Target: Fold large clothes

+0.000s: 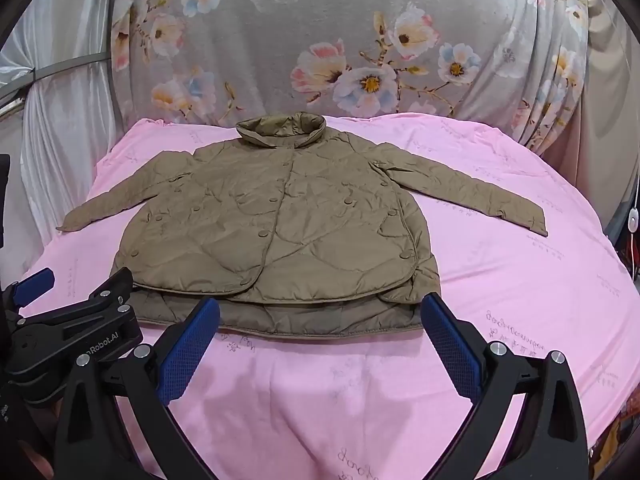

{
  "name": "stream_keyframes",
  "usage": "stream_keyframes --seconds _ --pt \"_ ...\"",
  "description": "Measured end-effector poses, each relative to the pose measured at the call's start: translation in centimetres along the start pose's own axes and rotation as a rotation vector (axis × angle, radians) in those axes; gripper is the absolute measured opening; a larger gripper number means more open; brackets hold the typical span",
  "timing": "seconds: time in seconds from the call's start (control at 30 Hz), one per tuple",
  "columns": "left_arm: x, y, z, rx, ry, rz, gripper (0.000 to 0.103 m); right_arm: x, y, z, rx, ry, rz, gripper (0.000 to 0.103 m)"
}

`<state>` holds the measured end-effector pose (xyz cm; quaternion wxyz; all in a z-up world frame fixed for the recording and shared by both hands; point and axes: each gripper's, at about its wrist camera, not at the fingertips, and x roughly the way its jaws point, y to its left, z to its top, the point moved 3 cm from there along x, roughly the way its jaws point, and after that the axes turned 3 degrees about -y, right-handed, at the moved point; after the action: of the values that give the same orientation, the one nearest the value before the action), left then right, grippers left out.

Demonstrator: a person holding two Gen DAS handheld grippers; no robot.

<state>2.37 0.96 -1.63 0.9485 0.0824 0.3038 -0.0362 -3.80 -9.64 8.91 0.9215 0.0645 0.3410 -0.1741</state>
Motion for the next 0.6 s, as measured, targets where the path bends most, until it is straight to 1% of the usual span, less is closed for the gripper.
stream_keyframes --seconds 0.07,0.3,0.37,0.43,0.6 --pt "-0.2 -0.1 0.0 -0.001 -0.002 0.018 0.098 -0.1 0.0 0.0 0.005 -0.002 0.004 0.098" --pt "-0.4 -0.4 -0.2 -0.020 -0.006 0.033 0.098 -0.1 0.1 0.0 -0.003 0.008 0.003 0.098" --pt "-0.3 -0.3 -0.2 -0.027 0.000 0.024 0.098 0.5 0.3 -0.3 -0.006 0.012 0.003 0.098" --pt "-0.3 -0.2 -0.2 -0.031 0.006 0.024 0.098 -0.4 0.2 0.0 0.005 -0.007 0.007 0.098" --pt "-0.2 0.0 -0.3 -0.036 0.012 0.031 0.098 -0.5 0.4 0.2 0.005 -0.008 0.007 0.098"
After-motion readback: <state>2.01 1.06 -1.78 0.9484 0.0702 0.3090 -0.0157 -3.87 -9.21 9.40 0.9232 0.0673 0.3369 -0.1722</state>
